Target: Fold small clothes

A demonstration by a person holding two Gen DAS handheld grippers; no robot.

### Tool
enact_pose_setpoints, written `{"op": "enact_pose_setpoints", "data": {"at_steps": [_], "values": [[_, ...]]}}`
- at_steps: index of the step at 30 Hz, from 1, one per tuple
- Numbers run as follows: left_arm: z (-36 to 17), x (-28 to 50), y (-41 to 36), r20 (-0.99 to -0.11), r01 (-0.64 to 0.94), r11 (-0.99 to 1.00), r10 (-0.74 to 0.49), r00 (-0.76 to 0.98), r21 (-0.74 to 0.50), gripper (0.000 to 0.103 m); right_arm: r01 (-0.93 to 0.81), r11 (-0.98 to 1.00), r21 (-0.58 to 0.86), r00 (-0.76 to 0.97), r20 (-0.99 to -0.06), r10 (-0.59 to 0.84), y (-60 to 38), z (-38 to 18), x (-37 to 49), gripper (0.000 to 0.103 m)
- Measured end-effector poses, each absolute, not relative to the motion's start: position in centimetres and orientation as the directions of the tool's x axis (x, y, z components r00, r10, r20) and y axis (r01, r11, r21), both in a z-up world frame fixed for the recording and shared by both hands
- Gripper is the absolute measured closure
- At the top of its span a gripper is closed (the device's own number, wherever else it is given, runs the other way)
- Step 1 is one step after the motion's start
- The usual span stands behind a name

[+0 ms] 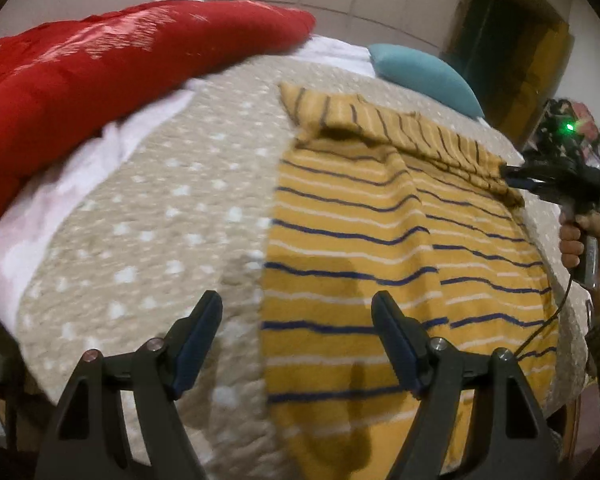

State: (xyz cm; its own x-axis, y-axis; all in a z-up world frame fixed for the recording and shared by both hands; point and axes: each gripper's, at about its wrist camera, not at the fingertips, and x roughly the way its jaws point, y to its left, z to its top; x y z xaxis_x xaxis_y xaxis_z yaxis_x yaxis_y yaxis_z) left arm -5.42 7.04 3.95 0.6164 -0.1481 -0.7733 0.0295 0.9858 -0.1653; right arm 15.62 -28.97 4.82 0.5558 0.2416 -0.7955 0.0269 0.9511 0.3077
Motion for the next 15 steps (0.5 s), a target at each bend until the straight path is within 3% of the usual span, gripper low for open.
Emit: {"op": "enact_pose_setpoints", "data": {"at_steps": [2, 6, 10, 15], "values": [[3.3, -4.7, 6.2, -0.787, 0.041, 0.988, -0.142, 0.6, -0.147, 0.027, 0.063, 0.939, 0.337, 0.508, -0.821, 0.261, -29.2, 2.7, 16.8, 0.066], [2.2, -4.3, 5.8, -0.809, 0.042, 0.991, -0.128, 0.574, -0.127, 0.027, 0.078, 0.941, 0.329, 0.517, -0.82, 0.243, -30.8, 1.7, 16.3, 0.068], [1.7, -4.6, 5.6, -0.805, 0.048, 0.994, -0.109, 0.584, -0.1, 0.027, 0.072, 0.992, 0.102, 0.547, -0.836, 0.046, -31.5, 3.9, 13.4, 0.066], [0.9, -4.8, 4.6, -0.8, 0.077, 0.996, -0.089, 0.593, -0.053, 0.011, 0.043, 0.999, 0.027, 0.579, -0.816, -0.003, -34.4, 6.9, 6.6, 0.052]]}}
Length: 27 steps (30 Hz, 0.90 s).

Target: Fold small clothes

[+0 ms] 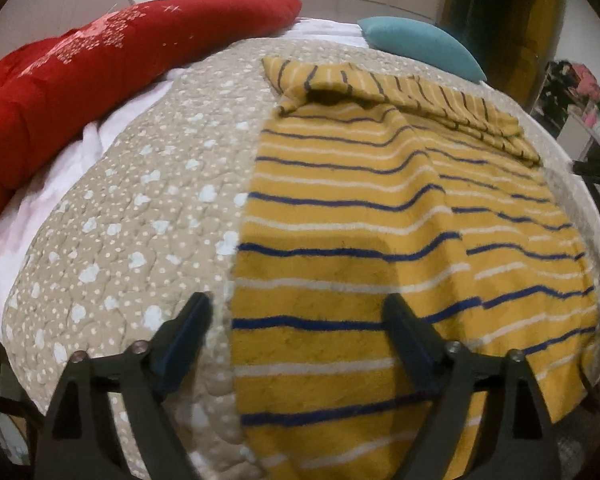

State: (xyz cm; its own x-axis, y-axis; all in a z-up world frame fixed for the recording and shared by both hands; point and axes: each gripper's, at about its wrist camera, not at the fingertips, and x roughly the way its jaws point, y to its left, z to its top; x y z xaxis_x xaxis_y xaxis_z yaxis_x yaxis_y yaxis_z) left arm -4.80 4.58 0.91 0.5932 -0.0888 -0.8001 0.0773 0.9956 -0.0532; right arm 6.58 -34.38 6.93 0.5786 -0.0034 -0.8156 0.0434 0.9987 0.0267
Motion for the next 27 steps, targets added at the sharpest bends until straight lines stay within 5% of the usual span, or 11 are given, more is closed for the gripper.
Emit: {"op": "enact_pose_setpoints", "data": {"at_steps": [5, 8, 13, 20, 27], "values": [[1.3, -5.3, 4.1, -0.816, 0.077, 0.996, -0.078, 0.573, -0.042, 0.01, 0.051, 0.995, 0.089, 0.565, -0.824, 0.045, -37.7, 6.3, -2.2, 0.049], [3.1, -6.7, 4.9, -0.793, 0.094, 0.984, -0.176, 0.583, -0.15, 0.024, 0.05, 0.989, 0.143, 0.558, -0.825, 0.091, -38.5, 4.8, -6.7, 0.049], [5.9, -9.3, 7.6, -0.736, 0.019, 0.985, -0.14, 0.662, -0.171, 0.024, 0.031, 0.948, 0.318, 0.584, -0.775, 0.241, -37.6, 2.6, -11.0, 0.049], [3.1, -9.6, 12.0, -0.774, -0.093, 0.93, -0.238, 0.587, -0.356, 0.024, 0.02, 0.907, 0.421, 0.584, -0.741, 0.331, -35.0, 0.2, -10.8, 0.044], [1.9, -9.3, 10.1, -0.72, 0.007, 0.881, -0.392, 0.573, -0.474, 0.024, -0.025, 0.816, 0.577, 0.574, -0.661, 0.485, -34.1, -0.7, -9.3, 0.043]]}}
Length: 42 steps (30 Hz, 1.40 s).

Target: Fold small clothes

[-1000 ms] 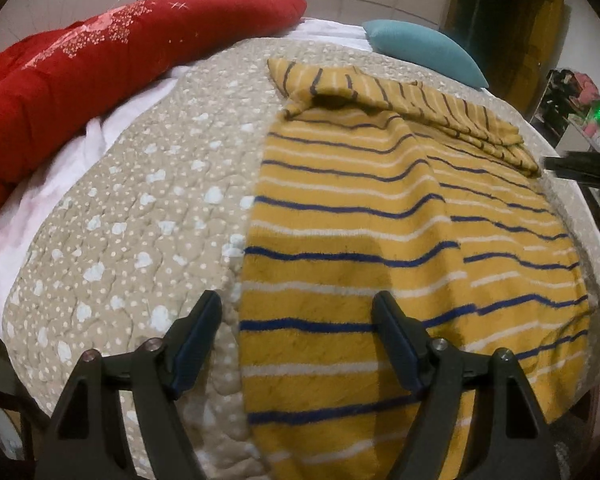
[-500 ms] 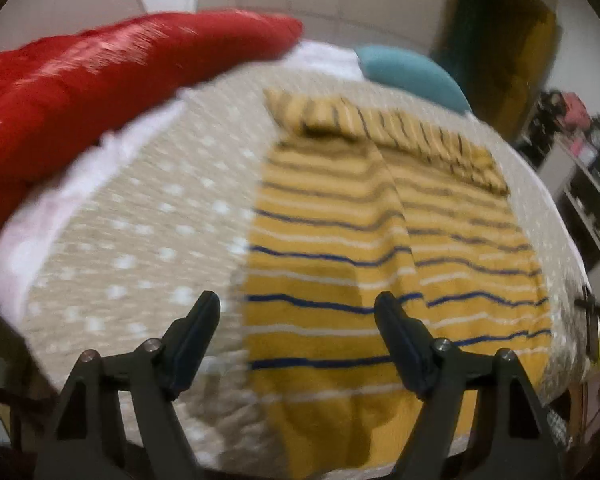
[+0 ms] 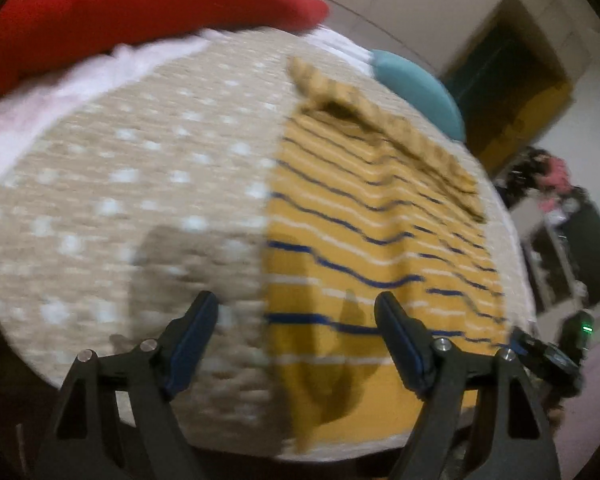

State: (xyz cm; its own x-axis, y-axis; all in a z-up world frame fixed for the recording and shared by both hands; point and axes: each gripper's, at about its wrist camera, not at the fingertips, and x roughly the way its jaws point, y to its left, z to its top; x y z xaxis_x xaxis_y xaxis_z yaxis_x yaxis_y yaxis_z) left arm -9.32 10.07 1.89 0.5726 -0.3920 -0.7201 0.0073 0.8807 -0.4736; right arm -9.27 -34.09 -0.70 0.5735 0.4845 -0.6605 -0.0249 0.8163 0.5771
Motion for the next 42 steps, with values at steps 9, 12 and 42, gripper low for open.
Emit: {"op": "enact_pose_setpoints", "data": {"at_steps": [9, 12, 42], "values": [[1.3, -9.4, 6.6, -0.644, 0.12, 0.79, -0.568, 0.513, -0.601, 0.04, -0.084, 0.596, 0.799, 0.517, -0.476, 0.711, -32.0, -2.3, -9.2, 0.043], [0.9, -10.0, 6.0, -0.644, 0.137, 0.786, -0.58, 0.498, -0.603, 0.04, -0.095, 0.578, 0.81, 0.501, -0.463, 0.731, -31.0, -2.6, -9.5, 0.043], [6.0, -18.6, 6.7, -0.726, 0.09, 0.904, -0.392, 0.565, -0.418, 0.095, -0.11, 0.737, 0.667, 0.52, -0.593, 0.615, -26.1, 2.1, -19.3, 0.091]]}}
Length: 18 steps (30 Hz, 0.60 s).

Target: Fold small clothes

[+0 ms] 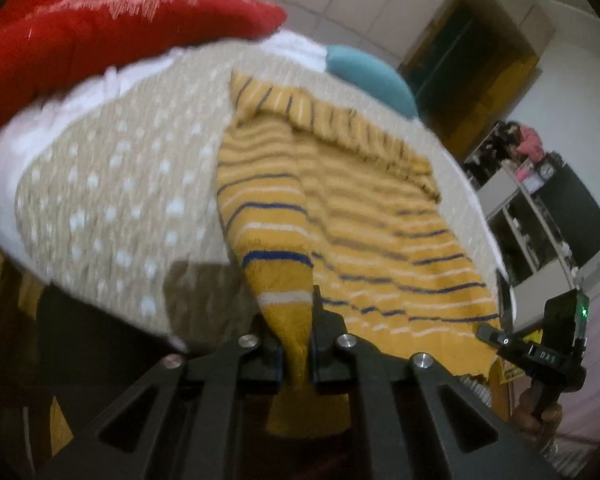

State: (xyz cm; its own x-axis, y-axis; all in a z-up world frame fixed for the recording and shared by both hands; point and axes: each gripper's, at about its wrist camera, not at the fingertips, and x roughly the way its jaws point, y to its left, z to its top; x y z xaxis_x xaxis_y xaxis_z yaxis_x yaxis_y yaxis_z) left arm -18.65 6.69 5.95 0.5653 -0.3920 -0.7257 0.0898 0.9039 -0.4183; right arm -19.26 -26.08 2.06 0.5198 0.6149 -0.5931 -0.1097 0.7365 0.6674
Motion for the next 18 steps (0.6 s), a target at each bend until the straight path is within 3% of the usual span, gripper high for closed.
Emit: {"op": "enact_pose_setpoints", "data": {"at_steps": [3, 11, 18], "values": [[4.6, -17.8, 7.4, -0.747, 0.056, 0.898, -0.395, 0.535, -0.436, 0.095, -0.074, 0.723, 0.686, 0.512, -0.596, 0.618, -26.5, 0.9, -19.1, 0.091], [10.1, -12.7, 6.9, -0.653, 0.121, 0.895, -0.4, 0.643, -0.429, 0.095, -0.183, 0.744, 0.643, 0.579, -0.541, 0.61, -26.7, 5.9, -14.3, 0.091], [12.1, -1.3, 5.7, -0.638, 0.101, 0.896, -0.383, 0.668, -0.432, 0.095, -0.208, 0.791, 0.575, 0.67, -0.505, 0.544, -27.1, 10.3, -4.8, 0.091]]}}
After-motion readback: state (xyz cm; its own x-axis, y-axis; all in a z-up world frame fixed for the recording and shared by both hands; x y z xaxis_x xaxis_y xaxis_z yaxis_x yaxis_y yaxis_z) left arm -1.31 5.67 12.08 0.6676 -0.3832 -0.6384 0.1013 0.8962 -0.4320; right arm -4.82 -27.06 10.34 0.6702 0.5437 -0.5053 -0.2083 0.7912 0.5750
